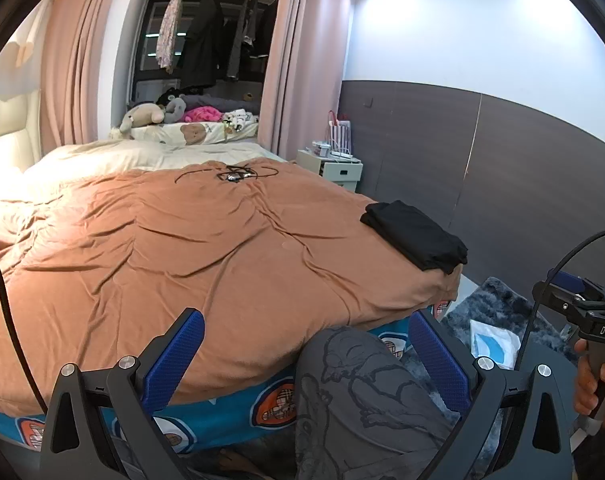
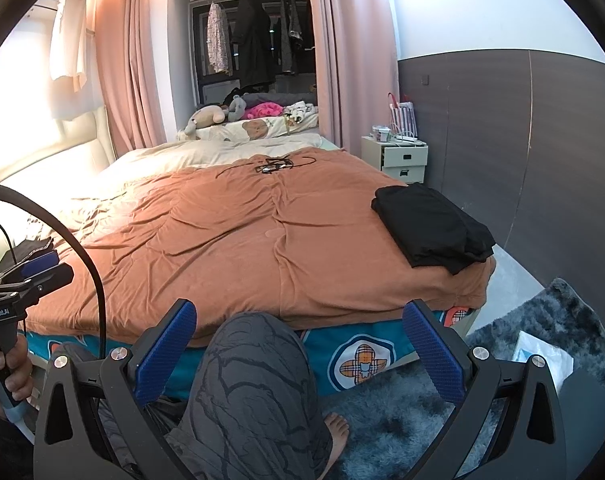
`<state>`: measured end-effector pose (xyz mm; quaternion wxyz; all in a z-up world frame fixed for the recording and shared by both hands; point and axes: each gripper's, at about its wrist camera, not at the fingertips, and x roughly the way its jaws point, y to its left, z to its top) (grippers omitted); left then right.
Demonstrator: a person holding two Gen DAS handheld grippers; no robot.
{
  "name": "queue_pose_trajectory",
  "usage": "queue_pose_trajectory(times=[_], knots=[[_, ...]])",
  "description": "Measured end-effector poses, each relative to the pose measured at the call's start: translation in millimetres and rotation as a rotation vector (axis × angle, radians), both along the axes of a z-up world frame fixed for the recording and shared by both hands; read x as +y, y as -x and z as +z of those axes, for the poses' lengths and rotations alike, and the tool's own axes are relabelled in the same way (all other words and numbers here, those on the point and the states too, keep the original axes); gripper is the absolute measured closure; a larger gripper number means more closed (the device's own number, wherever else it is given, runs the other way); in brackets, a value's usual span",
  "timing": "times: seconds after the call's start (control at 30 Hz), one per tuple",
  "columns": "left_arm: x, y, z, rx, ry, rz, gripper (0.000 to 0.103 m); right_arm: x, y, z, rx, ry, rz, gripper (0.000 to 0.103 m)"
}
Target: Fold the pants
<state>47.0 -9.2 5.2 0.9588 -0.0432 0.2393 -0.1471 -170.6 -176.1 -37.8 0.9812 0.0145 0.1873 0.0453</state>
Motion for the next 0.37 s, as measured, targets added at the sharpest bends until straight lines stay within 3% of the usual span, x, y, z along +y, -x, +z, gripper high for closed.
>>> queue_pose_trajectory(times=[0.37], knots=[[3.8, -1.4, 4.0, -0.010, 0.000, -0.017, 0.000, -2.5, -4.1, 2.1, 0.005, 0.003, -0.003, 0.000]])
